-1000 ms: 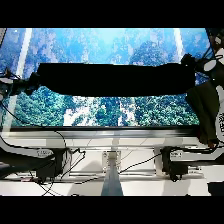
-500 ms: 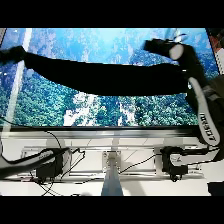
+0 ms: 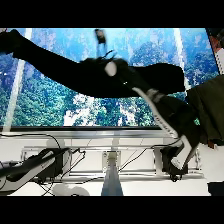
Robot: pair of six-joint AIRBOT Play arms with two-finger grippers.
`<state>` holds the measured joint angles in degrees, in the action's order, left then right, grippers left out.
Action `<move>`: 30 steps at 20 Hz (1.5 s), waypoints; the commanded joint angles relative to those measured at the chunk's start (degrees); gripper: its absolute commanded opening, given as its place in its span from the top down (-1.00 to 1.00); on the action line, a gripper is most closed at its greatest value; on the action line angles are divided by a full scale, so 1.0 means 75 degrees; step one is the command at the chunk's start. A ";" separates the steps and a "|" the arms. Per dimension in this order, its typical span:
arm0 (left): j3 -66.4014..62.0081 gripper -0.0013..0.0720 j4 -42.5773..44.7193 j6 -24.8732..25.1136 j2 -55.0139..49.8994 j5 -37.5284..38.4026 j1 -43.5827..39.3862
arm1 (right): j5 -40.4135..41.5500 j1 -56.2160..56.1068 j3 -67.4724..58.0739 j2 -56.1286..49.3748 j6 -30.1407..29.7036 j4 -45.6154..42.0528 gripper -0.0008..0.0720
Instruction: Fold the clothes and pants, and hang the long-sleeved shirts on hangers.
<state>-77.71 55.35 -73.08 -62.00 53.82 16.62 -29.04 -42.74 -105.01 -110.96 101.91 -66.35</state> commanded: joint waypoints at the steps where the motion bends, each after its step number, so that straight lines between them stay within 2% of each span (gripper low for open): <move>1: -0.0009 0.94 -0.0475 0.0009 0.0236 0.0143 0.0012 | 0.0003 -0.0863 -0.1317 -0.1116 0.0711 0.0490 0.92; 4: -0.0009 0.94 -0.0472 0.0012 0.0443 0.0140 0.0152 | 0.0073 -0.0997 -0.1679 -0.1416 0.0938 0.0565 0.93; 7: -0.0006 0.94 -0.0417 0.0012 0.0458 0.0114 0.0236 | -0.0542 -0.0743 -0.1682 -0.1285 0.0761 0.0405 0.92; 11: -0.0003 0.94 -0.0463 0.0015 0.0140 0.0114 -0.0335 | -0.2430 0.0216 -0.1679 -0.0539 -0.0758 -0.0554 0.92; 14: -0.0003 0.94 -0.0493 0.0064 -0.0466 -0.0038 -0.1545 | -0.3704 0.1341 -0.1679 0.0254 -0.0924 -0.1174 0.92; 16: -0.0003 0.94 -0.0845 0.0067 -0.1110 -0.0498 -0.2771 | -0.4237 0.2148 -0.1679 0.0761 -0.0930 -0.1218 0.92; 18: -0.0003 0.94 -0.1390 0.0070 -0.1830 -0.1207 -0.4074 | -0.4610 0.2885 -0.1679 0.1195 -0.0947 -0.1218 0.92; 20: -0.0003 0.94 -0.1387 0.0131 -0.2620 -0.2043 -0.5380 | -0.4838 0.3503 -0.1679 0.1533 -0.0947 -0.1218 0.92; 22: -0.0003 0.93 -0.1381 0.0265 -0.3325 -0.2748 -0.6207 | -0.5115 0.3972 -0.1679 0.1749 -0.0947 -0.1218 0.92; 23: -0.0003 0.71 -0.1384 0.0262 -0.3555 -0.2882 -0.6318 | -0.5295 0.4147 -0.1679 0.1795 -0.0947 -0.1215 0.92; 24: -0.0003 0.01 -0.1381 0.0213 -0.3722 -0.2836 -0.6266 | -0.5549 0.4304 -0.1679 0.1804 -0.0968 -0.1221 0.92; 25: -0.0003 -0.43 -0.1364 0.0029 -0.3791 -0.2655 -0.6059 | -0.5788 0.4436 -0.1649 0.1801 -0.1230 -0.1221 0.92; 27: -0.0003 -0.43 -0.1163 -0.0166 -0.3719 -0.1801 -0.5278 | -0.6091 0.4642 -0.1457 0.1804 -0.1999 -0.1247 0.92; 30: 0.0000 -0.39 -0.0385 -0.0169 -0.3500 -0.0032 -0.3614 | -0.6190 0.4925 -0.0991 0.1792 -0.2401 -0.1276 0.92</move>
<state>-77.73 48.05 -73.52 -88.42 43.27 -18.41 -72.84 -8.14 -114.80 -97.69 88.05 -75.61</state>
